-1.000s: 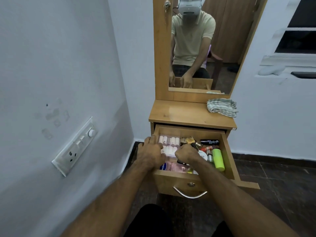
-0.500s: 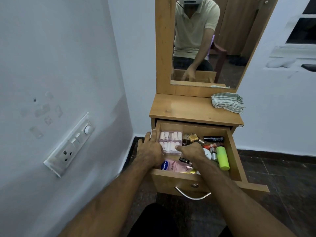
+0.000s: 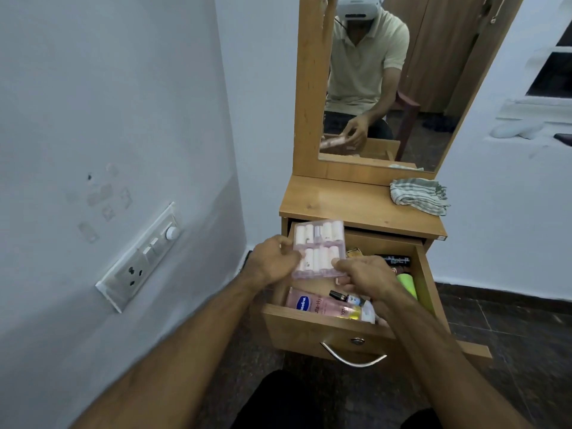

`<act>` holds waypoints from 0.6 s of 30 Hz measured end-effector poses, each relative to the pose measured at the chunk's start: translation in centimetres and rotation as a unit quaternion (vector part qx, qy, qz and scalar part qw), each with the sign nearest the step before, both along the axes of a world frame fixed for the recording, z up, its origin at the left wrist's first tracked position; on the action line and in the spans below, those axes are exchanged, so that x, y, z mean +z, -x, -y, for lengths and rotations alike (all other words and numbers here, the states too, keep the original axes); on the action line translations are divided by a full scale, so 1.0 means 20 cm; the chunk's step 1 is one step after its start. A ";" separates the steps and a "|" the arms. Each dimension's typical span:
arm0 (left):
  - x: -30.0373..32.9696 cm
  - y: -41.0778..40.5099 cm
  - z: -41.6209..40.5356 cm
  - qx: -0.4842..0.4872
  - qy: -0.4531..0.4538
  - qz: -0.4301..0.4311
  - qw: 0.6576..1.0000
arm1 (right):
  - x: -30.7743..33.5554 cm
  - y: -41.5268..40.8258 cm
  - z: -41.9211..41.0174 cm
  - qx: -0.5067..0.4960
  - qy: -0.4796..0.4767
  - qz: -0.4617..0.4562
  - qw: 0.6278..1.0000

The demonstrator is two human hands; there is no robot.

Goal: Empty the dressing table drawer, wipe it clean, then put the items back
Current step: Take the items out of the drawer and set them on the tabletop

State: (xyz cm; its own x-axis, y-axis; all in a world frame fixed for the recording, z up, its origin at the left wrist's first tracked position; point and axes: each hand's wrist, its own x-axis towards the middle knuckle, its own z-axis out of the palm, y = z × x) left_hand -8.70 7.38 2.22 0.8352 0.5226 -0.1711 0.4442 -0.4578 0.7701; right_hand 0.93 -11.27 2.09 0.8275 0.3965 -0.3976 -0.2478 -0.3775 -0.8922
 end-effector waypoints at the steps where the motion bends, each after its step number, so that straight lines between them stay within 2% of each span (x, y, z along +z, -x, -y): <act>1: 0.02 -0.01 0.00 0.015 0.080 0.022 0.996 | 0.04 0.00 0.01 0.000 -0.022 0.008 1.000; 4: 0.09 -0.07 0.00 0.067 0.234 0.144 0.959 | 0.16 -0.04 -0.03 -0.013 -0.076 0.026 0.997; 7: 0.18 -0.18 -0.05 0.124 0.265 0.210 0.933 | 0.24 -0.11 -0.11 -0.038 -0.119 0.031 0.992; 13: 0.21 -0.35 -0.17 0.090 0.174 0.146 0.970 | 0.24 -0.30 -0.31 -0.056 -0.092 0.046 0.993; 18: 0.13 -0.44 -0.26 0.045 -0.007 0.119 0.992 | 0.17 -0.47 -0.43 -0.020 0.038 0.146 0.988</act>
